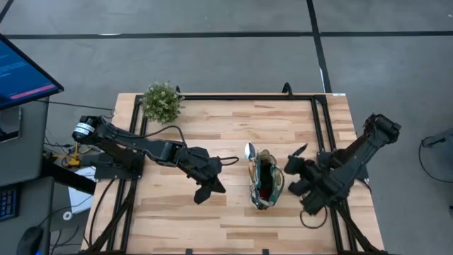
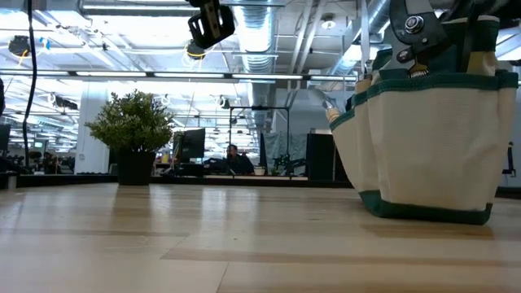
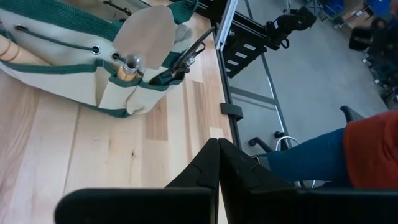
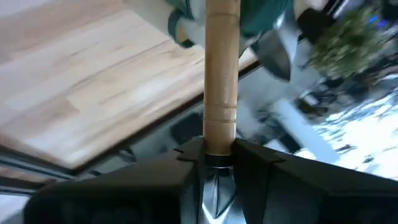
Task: Pick & Place Garden tools in Gardening bag
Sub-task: Put the yellow trowel into the yellow gardening bag
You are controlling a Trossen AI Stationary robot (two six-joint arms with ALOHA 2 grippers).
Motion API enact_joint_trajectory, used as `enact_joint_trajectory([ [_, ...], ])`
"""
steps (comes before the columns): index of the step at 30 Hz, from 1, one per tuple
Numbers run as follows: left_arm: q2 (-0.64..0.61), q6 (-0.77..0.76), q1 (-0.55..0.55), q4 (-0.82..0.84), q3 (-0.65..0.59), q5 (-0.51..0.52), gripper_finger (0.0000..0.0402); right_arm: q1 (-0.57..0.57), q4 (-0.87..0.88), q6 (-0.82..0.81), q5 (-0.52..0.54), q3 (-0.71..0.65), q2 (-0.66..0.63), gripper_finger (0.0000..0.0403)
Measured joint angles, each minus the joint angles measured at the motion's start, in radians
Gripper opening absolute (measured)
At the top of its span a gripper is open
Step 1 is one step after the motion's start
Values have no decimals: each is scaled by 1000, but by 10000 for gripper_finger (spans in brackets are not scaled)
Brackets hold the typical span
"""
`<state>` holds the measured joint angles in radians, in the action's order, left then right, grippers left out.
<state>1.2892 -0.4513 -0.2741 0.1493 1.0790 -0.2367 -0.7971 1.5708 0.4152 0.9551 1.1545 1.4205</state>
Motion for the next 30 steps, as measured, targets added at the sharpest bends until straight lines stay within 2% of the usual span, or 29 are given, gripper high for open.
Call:
enact_joint_trajectory([
  [10, 0, -22, 0, 0, 0, 0, 2, -159, -1, -32, 13, -5, 99, 49],
  [14, 0, -25, 0, 0, 0, 7, 2, -144, -1, -47, 19, -7, 98, 48],
  [21, 0, -26, 0, 0, 0, 26, 2, -53, 1, -30, 42, -58, 95, 48],
  [26, 0, -29, 0, 0, 0, 26, 2, -60, 0, -23, 17, -135, 97, 48],
  [30, 0, -41, 0, -1, 0, 26, 2, -80, 0, -39, 48, -170, 97, 48],
])
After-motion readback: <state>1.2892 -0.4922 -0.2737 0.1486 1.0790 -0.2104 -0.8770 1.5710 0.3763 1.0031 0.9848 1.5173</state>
